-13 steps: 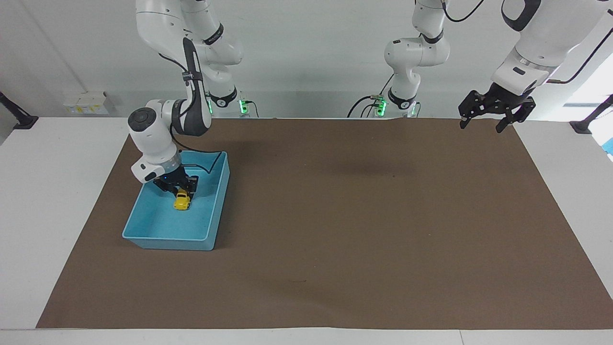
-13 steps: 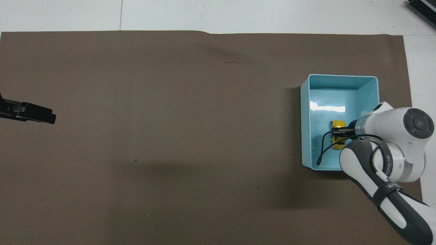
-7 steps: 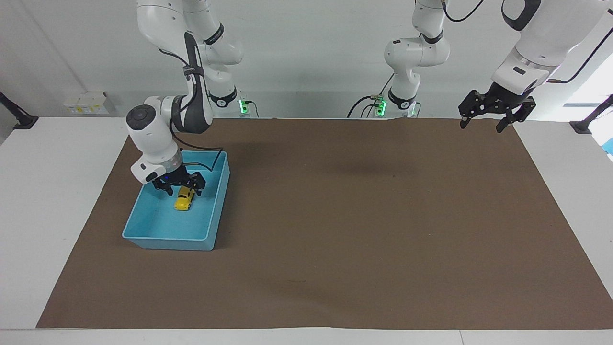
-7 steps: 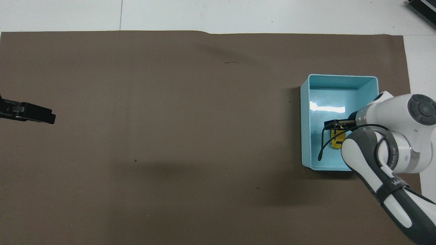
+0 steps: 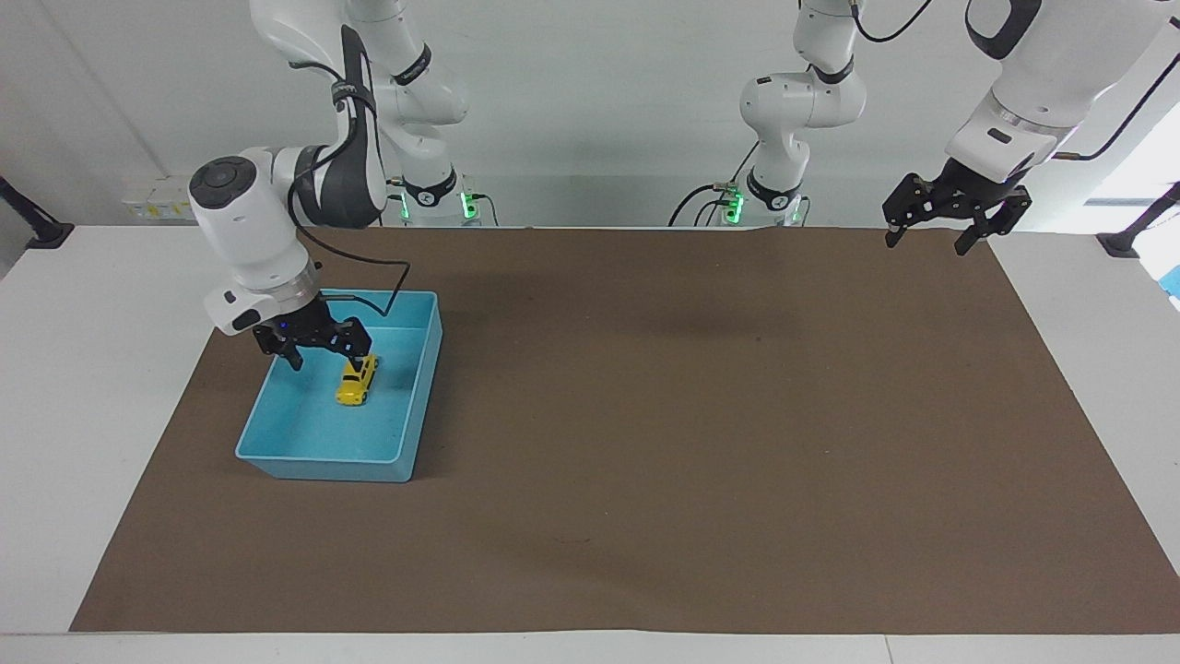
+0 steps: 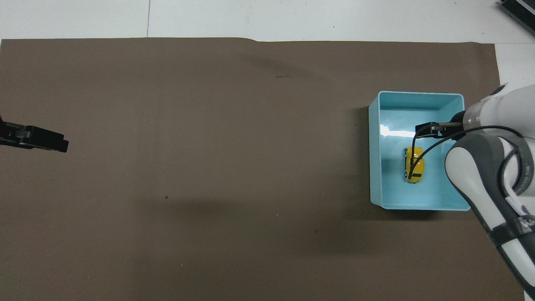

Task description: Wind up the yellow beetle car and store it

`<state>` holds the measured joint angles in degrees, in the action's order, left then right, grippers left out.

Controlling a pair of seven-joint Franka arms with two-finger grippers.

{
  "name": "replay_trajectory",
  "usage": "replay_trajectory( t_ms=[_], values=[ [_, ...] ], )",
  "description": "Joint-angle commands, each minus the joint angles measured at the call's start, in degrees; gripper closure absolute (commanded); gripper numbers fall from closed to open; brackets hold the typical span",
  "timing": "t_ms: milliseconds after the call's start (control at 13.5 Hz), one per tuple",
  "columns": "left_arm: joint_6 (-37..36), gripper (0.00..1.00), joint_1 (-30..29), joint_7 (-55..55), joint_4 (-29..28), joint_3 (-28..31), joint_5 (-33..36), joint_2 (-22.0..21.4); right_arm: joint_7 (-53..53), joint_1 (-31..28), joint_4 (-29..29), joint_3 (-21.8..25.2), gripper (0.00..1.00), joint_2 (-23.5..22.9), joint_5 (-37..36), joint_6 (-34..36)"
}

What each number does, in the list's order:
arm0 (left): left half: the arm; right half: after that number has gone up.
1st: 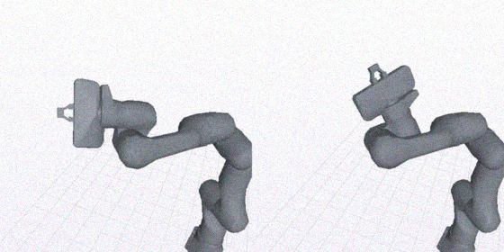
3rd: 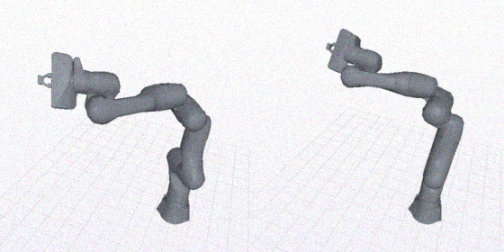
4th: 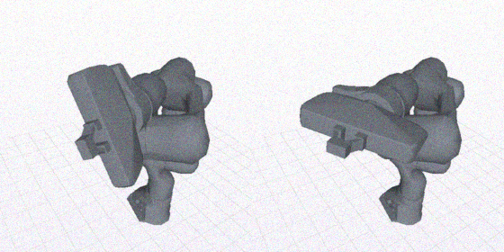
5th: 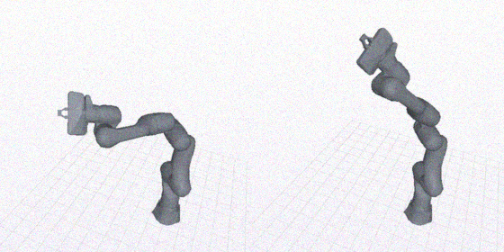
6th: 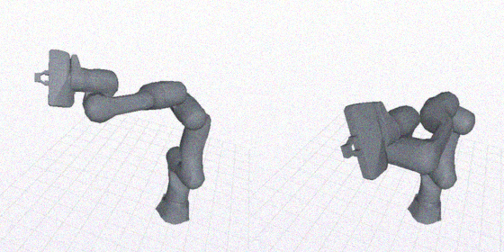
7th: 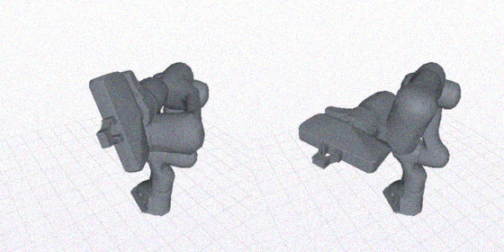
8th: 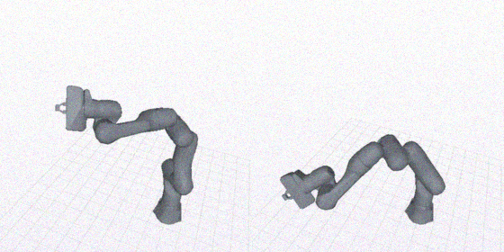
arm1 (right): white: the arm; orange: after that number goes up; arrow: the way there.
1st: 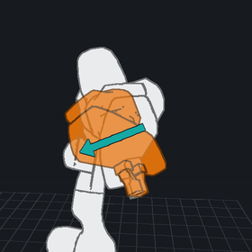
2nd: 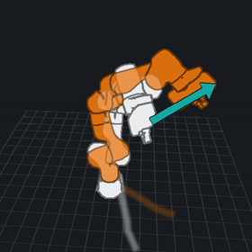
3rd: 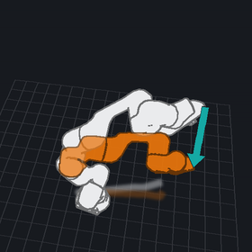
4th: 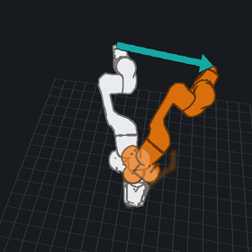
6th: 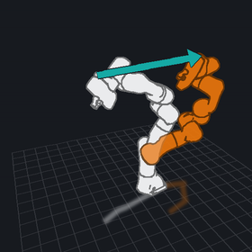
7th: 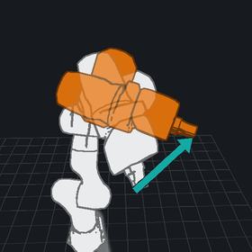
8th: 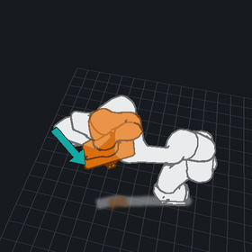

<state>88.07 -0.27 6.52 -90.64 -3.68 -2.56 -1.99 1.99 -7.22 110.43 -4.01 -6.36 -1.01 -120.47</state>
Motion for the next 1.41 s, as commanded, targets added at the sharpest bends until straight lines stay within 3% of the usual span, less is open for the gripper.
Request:
replay_trajectory(
  t_ms=[0,297,890,1113,1336],
  values=[
    [-0.62,0.00,-0.35,-0.54,0.73,-0.27,0.62,-0.12,3.29,0.01,-5.64,-1.00,0.00,0.82,0.22,7.51],
    [-0.62,0.00,-0.35,-0.54,0.55,-0.27,0.62,-0.12,3.20,0.02,-10.22,-1.00,0.00,3.19,1.28,14.37],
    [3.08,0.00,-0.44,-4.40,0.03,-0.19,0.71,-0.21,3.81,-0.07,-22.35,-1.00,0.00,3.10,0.75,29.50],
    [2.99,0.00,-0.44,-5.72,-0.24,-0.19,0.71,-0.38,4.07,0.10,-18.34,-1.09,0.00,6.17,1.28,28.73],
    [2.90,0.00,0.17,-5.90,0.11,-0.27,0.71,-0.21,3.81,0.10,-18.05,-1.09,0.00,6.36,1.37,28.01]
  ],
)
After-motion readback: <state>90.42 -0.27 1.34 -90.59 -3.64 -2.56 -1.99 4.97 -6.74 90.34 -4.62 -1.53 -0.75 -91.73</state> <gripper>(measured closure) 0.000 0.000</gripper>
